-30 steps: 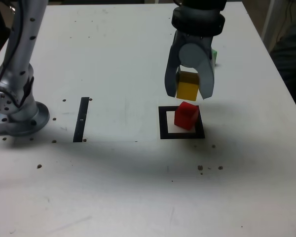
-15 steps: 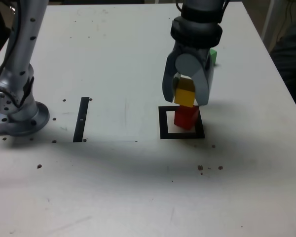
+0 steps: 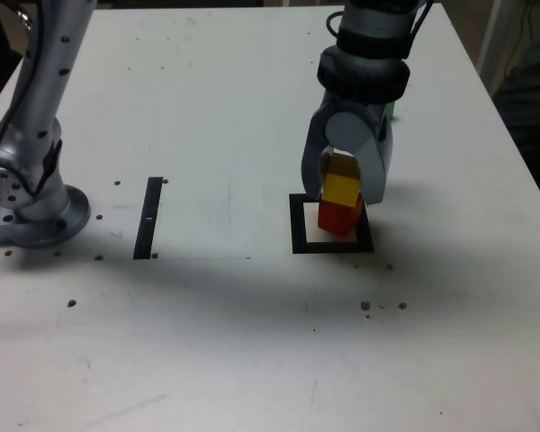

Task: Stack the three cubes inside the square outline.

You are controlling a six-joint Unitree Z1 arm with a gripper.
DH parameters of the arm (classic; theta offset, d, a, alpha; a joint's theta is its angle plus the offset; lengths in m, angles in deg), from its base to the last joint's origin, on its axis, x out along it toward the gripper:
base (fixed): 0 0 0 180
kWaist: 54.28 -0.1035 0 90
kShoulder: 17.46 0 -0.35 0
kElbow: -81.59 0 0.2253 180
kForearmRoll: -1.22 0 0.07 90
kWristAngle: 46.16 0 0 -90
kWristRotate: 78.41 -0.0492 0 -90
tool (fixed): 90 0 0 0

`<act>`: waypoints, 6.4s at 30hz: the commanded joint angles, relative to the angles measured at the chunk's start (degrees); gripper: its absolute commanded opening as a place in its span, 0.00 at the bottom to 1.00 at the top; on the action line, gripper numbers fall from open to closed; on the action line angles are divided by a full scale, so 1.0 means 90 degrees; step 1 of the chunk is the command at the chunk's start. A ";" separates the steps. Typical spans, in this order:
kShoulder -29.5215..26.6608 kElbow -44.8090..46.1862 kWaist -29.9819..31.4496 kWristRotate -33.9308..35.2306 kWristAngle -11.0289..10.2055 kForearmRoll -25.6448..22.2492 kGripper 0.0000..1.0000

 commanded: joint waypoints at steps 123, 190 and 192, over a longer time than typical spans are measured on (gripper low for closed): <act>0.2532 -0.3914 -0.2727 -0.4790 -0.0867 -0.0992 0.98; 0.0845 -0.2637 -0.1546 -0.2163 -0.1273 -0.1486 0.29; 0.0636 -0.2447 -0.1445 -0.1965 -0.1268 -0.1483 0.29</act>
